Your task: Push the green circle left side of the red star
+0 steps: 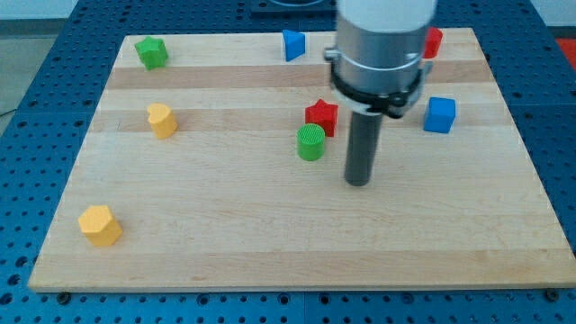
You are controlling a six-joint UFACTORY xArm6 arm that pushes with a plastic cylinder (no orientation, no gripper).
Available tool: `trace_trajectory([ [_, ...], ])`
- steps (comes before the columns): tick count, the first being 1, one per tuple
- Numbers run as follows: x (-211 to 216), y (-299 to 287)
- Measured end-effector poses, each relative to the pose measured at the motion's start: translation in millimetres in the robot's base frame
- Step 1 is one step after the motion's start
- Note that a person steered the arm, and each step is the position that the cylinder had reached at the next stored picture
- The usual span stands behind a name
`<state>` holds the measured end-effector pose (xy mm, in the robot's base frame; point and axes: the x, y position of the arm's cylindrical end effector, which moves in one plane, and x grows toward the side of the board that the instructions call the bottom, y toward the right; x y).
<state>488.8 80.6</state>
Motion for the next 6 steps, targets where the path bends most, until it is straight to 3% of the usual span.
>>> trace_trajectory([
  [1,-29.8,-17.3],
  [3,-43.2,-67.6],
  [5,-28.3,-78.9],
  [6,-45.1,-85.4],
])
